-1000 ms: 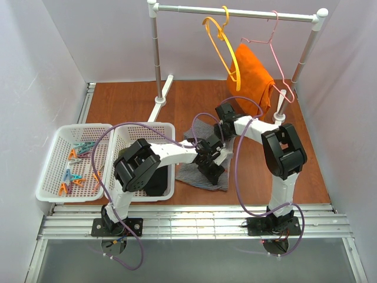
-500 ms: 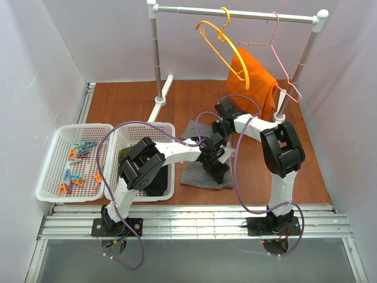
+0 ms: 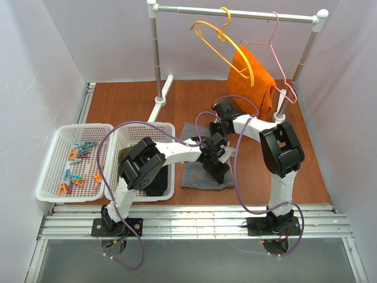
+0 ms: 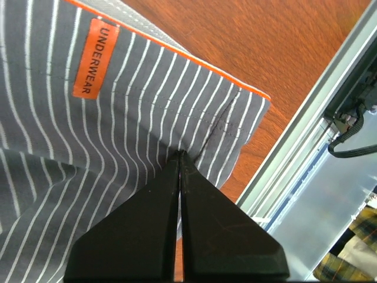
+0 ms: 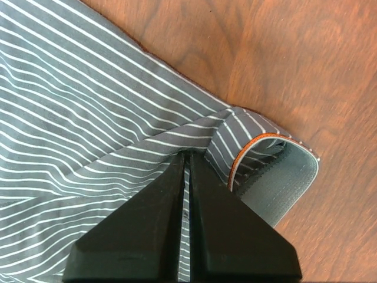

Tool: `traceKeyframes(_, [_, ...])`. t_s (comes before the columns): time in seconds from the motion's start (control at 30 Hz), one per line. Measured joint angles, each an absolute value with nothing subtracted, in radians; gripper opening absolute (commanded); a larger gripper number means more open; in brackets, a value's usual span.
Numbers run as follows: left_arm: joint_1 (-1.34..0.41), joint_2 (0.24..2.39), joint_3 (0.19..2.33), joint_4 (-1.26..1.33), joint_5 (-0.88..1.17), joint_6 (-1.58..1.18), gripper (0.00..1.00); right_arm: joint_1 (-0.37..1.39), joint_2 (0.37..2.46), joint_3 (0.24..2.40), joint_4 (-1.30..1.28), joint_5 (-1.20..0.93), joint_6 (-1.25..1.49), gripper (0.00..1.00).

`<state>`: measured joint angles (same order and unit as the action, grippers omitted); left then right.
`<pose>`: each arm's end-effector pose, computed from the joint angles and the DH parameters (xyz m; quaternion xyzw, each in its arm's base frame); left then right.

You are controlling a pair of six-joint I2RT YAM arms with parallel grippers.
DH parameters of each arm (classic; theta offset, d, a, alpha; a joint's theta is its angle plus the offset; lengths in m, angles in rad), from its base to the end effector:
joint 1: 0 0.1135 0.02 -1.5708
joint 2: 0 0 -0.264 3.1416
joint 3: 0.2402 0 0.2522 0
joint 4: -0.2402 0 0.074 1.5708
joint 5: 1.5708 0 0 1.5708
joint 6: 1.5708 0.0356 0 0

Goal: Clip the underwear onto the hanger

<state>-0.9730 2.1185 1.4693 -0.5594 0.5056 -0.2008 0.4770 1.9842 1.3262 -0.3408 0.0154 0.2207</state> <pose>0.2256 -0.3619 0.1403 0.4004 0.8653 -0.3014 0.0090 0.3697 0.1905 0.1608 -0.1204 0.9518 0.0895 0.2676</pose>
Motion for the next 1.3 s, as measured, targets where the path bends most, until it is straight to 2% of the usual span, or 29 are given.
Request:
traceKeyframes(0.03, [-0.973, 2.117, 1.469, -0.561, 0.496, -0.205, 0.00, 0.477, 1.983, 1.325, -0.341, 0.015, 0.219, 0.01])
traceKeyframes(0.07, [-0.973, 2.114, 1.469, -0.561, 0.481, -0.209, 0.05, 0.478, 1.978, 1.323, -0.341, 0.014, 0.215, 0.04])
traceKeyframes(0.1, [-0.976, 2.108, 1.468, -0.561, 0.463, -0.211, 0.08, 0.479, 1.968, 1.312, -0.340, 0.011, 0.212, 0.09])
traceKeyframes(0.13, [-0.978, 2.101, 1.467, -0.561, 0.444, -0.212, 0.11, 0.479, 1.951, 1.299, -0.344, 0.009, 0.209, 0.18])
traceKeyframes(0.17, [-0.982, 2.087, 1.463, -0.561, 0.406, -0.215, 0.17, 0.480, 1.932, 1.287, -0.345, 0.008, 0.204, 0.35])
traceKeyframes(0.2, [-0.984, 2.077, 1.461, -0.561, 0.378, -0.215, 0.31, 0.481, 1.905, 1.269, -0.348, 0.006, 0.204, 0.40])
traceKeyframes(0.23, [-0.985, 2.060, 1.454, -0.556, 0.345, -0.210, 0.37, 0.482, 1.874, 1.251, -0.348, 0.003, 0.199, 0.51])
traceKeyframes(0.27, [-0.985, 2.035, 1.443, -0.554, 0.304, -0.212, 0.41, 0.484, 1.834, 1.233, -0.353, 0.001, 0.196, 0.55])
traceKeyframes(0.3, [-0.983, 2.008, 1.431, -0.554, 0.271, -0.215, 0.48, 0.487, 1.794, 1.214, -0.355, -0.007, 0.188, 0.57])
traceKeyframes(0.4, [-0.980, 1.913, 1.385, -0.560, 0.205, -0.210, 0.55, 0.489, 1.660, 1.161, -0.339, -0.035, 0.178, 0.64])
traceKeyframes(0.43, [-0.986, 1.873, 1.367, -0.559, 0.191, -0.204, 0.69, 0.492, 1.627, 1.152, -0.330, -0.046, 0.172, 0.65])
traceKeyframes(0.53, [-0.997, 1.750, 1.312, -0.557, 0.176, -0.174, 0.79, 0.507, 1.500, 1.117, -0.295, -0.087, 0.171, 0.68])
traceKeyframes(0.63, [-0.995, 1.655, 1.290, -0.558, 0.202, -0.125, 0.91, 0.530, 1.405, 1.132, -0.277, -0.125, 0.170, 0.76])
traceKeyframes(0.83, [-0.929, 1.567, 1.318, -0.487, 0.300, 0.009, 0.97, 0.550, 1.371, 1.310, -0.296, -0.137, 0.167, 0.81])
traceKeyframes(1.07, [-0.782, 1.597, 1.534, -0.440, 0.405, 0.026, 0.98, 0.546, 1.610, 1.850, -0.418, -0.108, 0.141, 0.83])
traceKeyframes(1.13, [-0.723, 1.600, 1.572, -0.465, 0.347, -0.070, 0.98, 0.532, 1.665, 2.000, -0.470, -0.134, 0.123, 0.83])
traceKeyframes(1.3, [-0.429, 1.632, 1.610, -0.522, 0.130, -0.268, 0.98, 0.488, 1.665, 2.238, -0.558, -0.160, 0.076, 0.83])
